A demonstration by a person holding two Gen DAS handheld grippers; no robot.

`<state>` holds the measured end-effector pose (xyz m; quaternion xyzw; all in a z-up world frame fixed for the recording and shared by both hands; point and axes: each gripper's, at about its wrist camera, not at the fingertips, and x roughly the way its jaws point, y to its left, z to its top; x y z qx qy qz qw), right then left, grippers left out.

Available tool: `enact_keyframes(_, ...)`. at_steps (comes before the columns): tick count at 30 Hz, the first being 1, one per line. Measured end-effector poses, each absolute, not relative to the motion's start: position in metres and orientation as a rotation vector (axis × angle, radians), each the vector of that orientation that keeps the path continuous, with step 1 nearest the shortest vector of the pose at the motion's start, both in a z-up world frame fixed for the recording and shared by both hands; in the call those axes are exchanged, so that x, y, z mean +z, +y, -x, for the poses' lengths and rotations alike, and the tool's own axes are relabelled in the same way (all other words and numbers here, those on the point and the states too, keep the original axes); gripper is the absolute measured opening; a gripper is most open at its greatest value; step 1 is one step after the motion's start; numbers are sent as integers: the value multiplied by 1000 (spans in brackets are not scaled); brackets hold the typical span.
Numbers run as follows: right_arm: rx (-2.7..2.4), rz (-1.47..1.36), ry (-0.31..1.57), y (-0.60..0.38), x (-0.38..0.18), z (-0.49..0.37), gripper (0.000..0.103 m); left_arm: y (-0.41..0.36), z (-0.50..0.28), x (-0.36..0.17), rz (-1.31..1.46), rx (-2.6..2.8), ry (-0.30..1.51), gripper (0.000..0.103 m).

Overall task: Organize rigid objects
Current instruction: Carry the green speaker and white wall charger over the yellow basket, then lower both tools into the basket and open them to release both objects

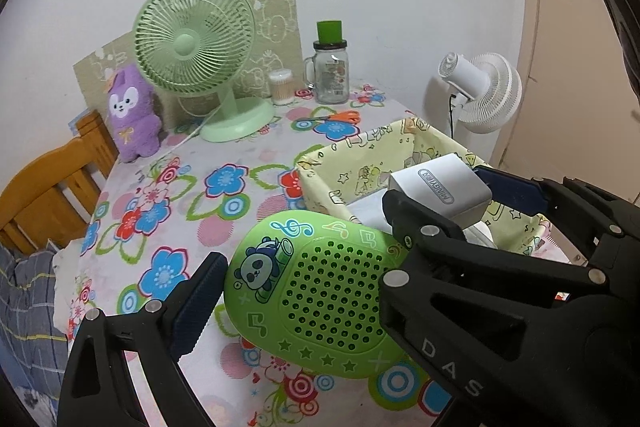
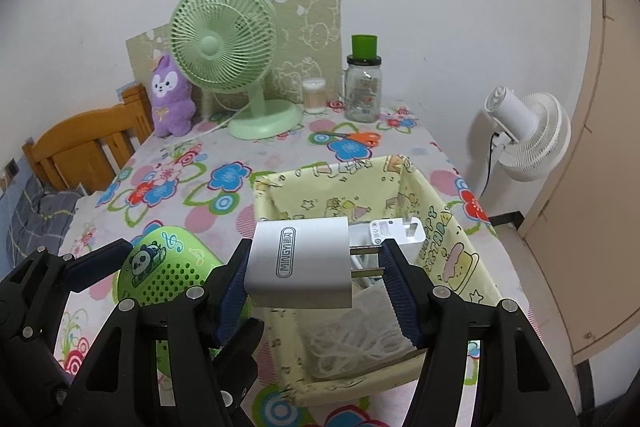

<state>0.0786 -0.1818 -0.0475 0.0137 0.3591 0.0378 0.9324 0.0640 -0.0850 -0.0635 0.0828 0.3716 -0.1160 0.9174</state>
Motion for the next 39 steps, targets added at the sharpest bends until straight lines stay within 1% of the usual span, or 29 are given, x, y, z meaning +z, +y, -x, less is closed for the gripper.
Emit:
enact_keyframes(10, 89, -64, 795, -191, -66, -102, 65, -95, -85, -77, -199, -235, 812, 97)
enact_keyframes(19, 107, -92, 832, -194, -78, -113, 66, -96, -90, -82, -215, -224, 819, 97)
enact_keyframes(21, 110, -101, 829, -195, -78, -113, 66, -96, -91, -83, -210, -222, 822, 97)
enact_keyframes(25, 110, -105, 831, -197, -78, -113, 73, -96, -92, -83, -206, -221, 825, 97)
enact_keyframes(31, 90, -123, 823, -207, -73, -107, 73, -100, -93, -79, -186, -241, 830, 97)
enact_keyframes(39, 33, -153, 805, -232, -65, -100, 73, -126, -94, -72, -203, -289, 809, 97)
